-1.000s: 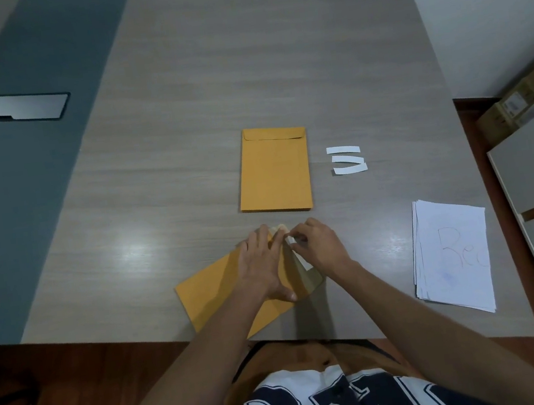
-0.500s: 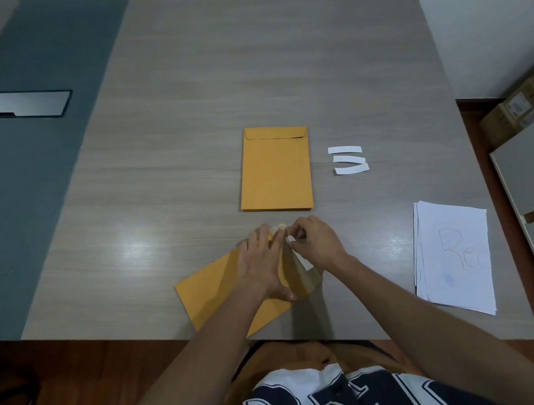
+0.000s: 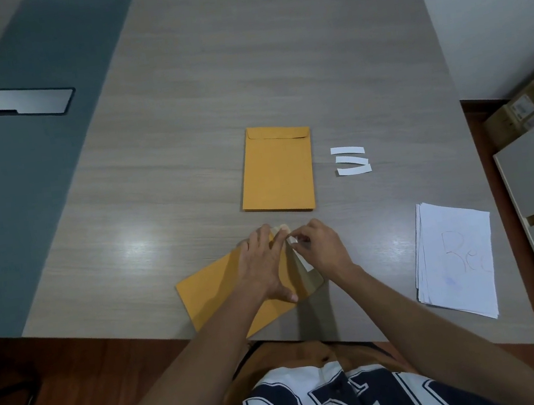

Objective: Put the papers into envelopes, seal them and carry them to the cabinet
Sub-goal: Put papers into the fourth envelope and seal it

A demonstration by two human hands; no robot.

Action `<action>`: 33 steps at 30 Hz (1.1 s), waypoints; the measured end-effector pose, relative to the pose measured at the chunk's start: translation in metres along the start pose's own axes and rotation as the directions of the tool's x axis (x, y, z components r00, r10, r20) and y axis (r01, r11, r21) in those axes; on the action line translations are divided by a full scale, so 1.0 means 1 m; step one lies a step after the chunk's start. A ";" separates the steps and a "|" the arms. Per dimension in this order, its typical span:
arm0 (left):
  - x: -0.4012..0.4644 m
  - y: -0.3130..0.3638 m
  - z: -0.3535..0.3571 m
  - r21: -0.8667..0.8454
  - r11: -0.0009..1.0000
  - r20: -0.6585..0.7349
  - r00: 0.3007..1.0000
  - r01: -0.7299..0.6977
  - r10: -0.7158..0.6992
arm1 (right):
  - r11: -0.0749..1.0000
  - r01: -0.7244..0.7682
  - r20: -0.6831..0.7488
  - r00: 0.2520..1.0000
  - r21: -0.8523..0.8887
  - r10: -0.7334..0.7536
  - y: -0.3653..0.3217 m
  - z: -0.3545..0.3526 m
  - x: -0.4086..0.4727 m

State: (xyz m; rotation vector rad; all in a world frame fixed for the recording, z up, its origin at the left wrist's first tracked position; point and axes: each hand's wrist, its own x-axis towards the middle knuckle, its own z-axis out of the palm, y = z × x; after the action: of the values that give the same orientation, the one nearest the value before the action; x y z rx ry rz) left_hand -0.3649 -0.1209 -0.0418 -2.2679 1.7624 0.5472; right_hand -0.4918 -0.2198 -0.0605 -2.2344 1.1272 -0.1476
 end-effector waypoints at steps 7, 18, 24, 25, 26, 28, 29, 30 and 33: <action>0.000 0.001 -0.001 0.024 1.000 0.017 1.000 0.009 -0.009 | 0.995 -0.095 0.012 0.995 0.022 0.095 -0.010 -0.004 0.008; 0.000 -0.001 -0.002 -0.003 1.000 0.011 1.000 -0.002 0.002 | 0.973 -0.202 0.132 0.974 0.114 0.187 -0.007 -0.014 0.018; 0.000 0.000 -0.002 -0.002 1.000 0.017 1.000 0.013 -0.012 | 0.829 -0.271 0.083 0.961 0.489 0.265 0.004 -0.044 0.008; 0.000 0.000 -0.002 -0.008 1.000 0.024 1.000 0.014 -0.014 | 0.743 -0.291 0.071 0.947 0.602 0.314 0.006 -0.049 0.009; 0.000 0.000 -0.001 -0.015 1.000 0.030 0.999 0.014 -0.014 | 0.654 -0.301 0.062 0.930 0.694 0.362 0.008 -0.054 0.011; 0.001 0.000 -0.001 -0.021 1.000 0.035 0.999 0.016 -0.015 | 0.504 -0.297 0.062 0.900 0.811 0.431 0.014 -0.064 0.016; 0.001 0.000 -0.001 -0.020 1.000 0.035 0.999 0.020 -0.019 | 0.460 -0.294 0.064 0.890 0.838 0.451 0.017 -0.068 0.020; 0.001 0.001 -0.001 -0.016 1.000 0.034 0.999 0.023 -0.023 | 0.443 -0.298 0.065 0.881 0.845 0.468 0.020 -0.072 0.024; 0.002 0.002 -0.001 -0.014 0.999 0.029 0.999 0.030 -0.029 | 0.394 -0.307 0.072 0.857 0.867 0.510 0.027 -0.082 0.040</action>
State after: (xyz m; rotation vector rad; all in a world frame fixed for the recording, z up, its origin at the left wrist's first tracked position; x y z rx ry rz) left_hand -0.3663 -0.1235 -0.0411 -2.2802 1.7143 0.5852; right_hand -0.5150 -0.3017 -0.0171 -0.9942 1.2911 -0.6082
